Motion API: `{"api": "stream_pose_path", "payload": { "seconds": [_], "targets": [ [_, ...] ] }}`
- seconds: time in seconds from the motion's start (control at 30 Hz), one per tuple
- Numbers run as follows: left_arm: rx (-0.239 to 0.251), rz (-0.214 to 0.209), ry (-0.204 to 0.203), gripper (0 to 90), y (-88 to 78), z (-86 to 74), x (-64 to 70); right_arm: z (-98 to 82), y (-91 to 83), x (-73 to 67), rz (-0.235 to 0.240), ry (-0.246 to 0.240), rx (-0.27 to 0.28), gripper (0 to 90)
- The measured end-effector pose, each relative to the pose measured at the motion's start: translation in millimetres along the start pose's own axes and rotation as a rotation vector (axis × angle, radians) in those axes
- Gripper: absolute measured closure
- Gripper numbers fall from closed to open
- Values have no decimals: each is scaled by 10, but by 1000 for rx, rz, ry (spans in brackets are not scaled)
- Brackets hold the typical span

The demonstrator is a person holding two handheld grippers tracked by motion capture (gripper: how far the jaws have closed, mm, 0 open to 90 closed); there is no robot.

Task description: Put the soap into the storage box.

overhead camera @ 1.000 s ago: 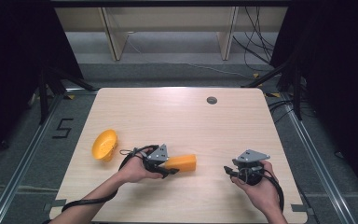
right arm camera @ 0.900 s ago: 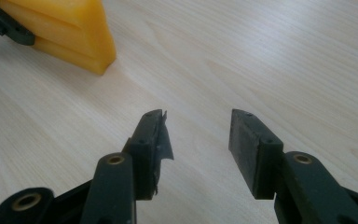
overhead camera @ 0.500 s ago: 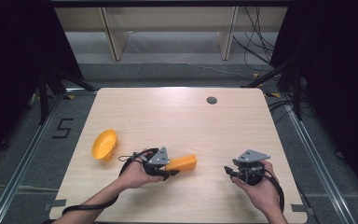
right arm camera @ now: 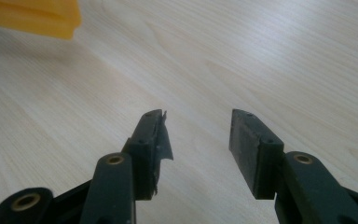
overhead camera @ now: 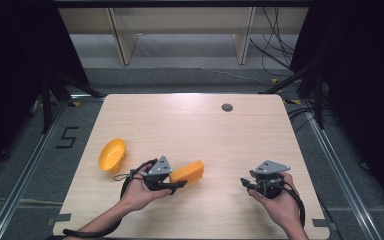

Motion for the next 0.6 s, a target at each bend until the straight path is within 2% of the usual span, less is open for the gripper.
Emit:
{"api": "stream_pose_path", "payload": {
  "seconds": [0.07, 0.1, 0.17, 0.2, 0.23, 0.27, 0.3, 0.37, 0.43, 0.5, 0.57, 0.6],
  "targets": [
    [-2, 14, 10, 602, -39, 7, -14, 1, -1, 2, 0, 0, 0, 551],
    [26, 41, -1, 602, -91, 22, -23, -3, 2, 7, -3, -2, 0, 550],
    [31, 53, -12, 602, -155, 24, -48, -5, -6, -3, 2, 13, -12, 549],
    [31, 53, -12, 602, -155, 24, -48, -3, 7, 10, -3, -6, 1, 550],
    [49, 69, -43, 602, -198, 26, -49, 0, 3, 2, 0, 3, -2, 550],
    [49, 69, -43, 602, -198, 26, -49, 0, 3, 2, 0, 3, -2, 550],
    [39, 75, -24, 602, -252, 19, -72, 4, 5, 0, 1, 2, 0, 549],
    [50, 85, -34, 602, -269, 24, -71, 2, 8, 2, 0, -3, 1, 549],
    [61, 101, -64, 602, -326, 28, -73, 2, 10, 5, 0, -10, 1, 549],
    [64, 107, -53, 602, -351, 36, -84, 7, 13, 1, -1, -5, 5, 549],
    [73, 133, -80, 602, -425, 40, -97, 8, 14, -1, 0, -4, 5, 548],
    [73, 133, -80, 602, -425, 40, -97, 8, 14, -1, 0, -4, 5, 548]
  ]
}}
Point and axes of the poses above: each handheld gripper's, and its own axes: y roughly forward along the jaws, z roughly out of its top, x roughly to its right, the point moved 8 cm from there along y, roughly forward along the jaws, and after that the axes turned 14 degrees about -z, right-handed, at the moved point
